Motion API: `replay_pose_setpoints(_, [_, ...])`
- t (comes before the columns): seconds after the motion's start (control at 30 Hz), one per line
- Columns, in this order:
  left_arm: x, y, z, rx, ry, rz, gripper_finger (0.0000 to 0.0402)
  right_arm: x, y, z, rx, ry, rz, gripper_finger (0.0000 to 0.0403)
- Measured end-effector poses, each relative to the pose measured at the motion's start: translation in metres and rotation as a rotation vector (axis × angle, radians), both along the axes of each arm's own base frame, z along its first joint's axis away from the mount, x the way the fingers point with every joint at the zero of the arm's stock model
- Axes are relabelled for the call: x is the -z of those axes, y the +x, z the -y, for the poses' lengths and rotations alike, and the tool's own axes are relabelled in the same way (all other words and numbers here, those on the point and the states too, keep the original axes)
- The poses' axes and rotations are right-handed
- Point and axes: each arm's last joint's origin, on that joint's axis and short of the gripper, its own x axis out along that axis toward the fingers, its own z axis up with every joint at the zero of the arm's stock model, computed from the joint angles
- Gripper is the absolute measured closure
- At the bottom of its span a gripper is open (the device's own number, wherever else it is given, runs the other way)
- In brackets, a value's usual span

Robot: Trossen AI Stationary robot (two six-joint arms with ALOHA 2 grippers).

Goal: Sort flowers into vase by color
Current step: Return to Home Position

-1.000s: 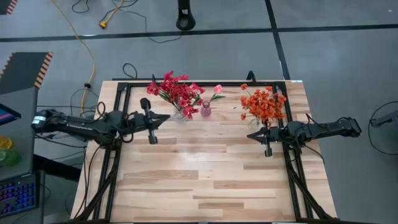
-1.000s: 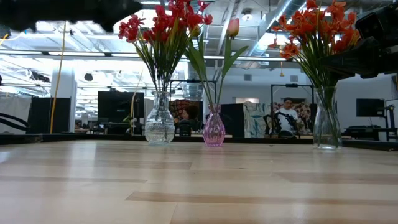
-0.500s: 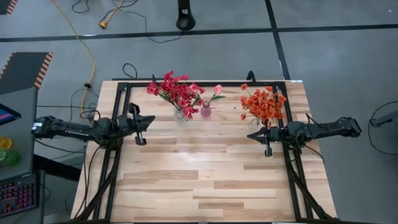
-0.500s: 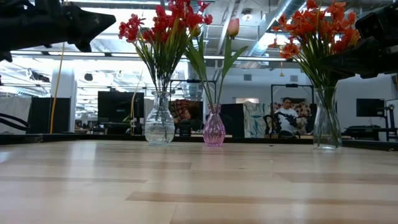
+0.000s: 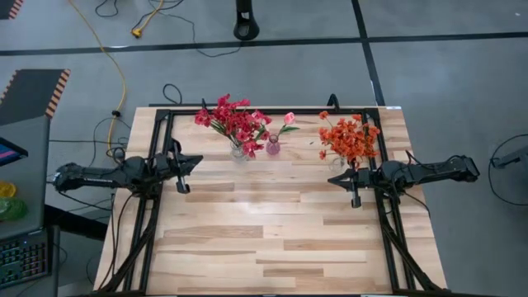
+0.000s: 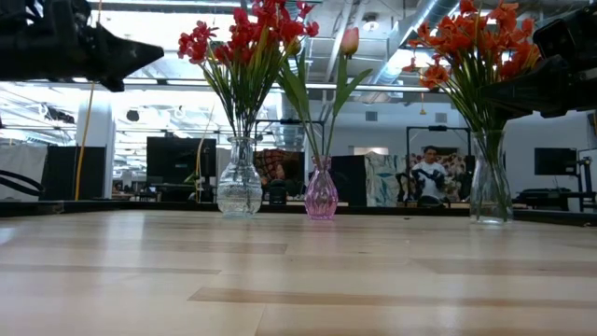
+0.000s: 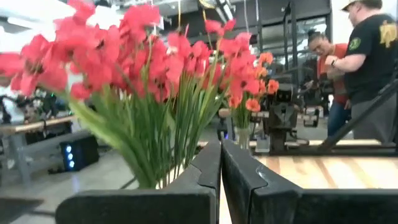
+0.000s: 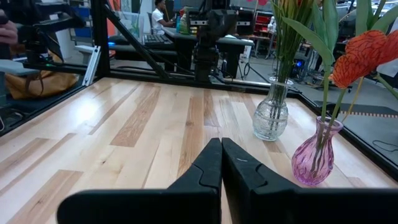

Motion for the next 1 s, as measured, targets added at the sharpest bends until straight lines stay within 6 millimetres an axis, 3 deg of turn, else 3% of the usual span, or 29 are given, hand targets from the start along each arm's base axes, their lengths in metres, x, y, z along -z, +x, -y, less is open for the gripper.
replay_pose_setpoints(0.17, [0.007, -0.006, -0.001, -0.012, -0.021, -0.053, 0.0401, 0.0, 0.0, 0.0, 0.0, 0.0, 0.0, 0.0368])
replay_pose_setpoints(0.73, [0.023, -0.004, 0.007, 0.231, 0.106, -0.229, 0.0401, 0.0, 0.0, 0.0, 0.0, 0.0, 0.0, 0.0368])
replay_pose_setpoints(1.0, [0.024, -0.004, 0.004, 0.205, 0.182, -0.25, 0.0401, 0.0, 0.0, 0.0, 0.0, 0.0, 0.0, 0.0368])
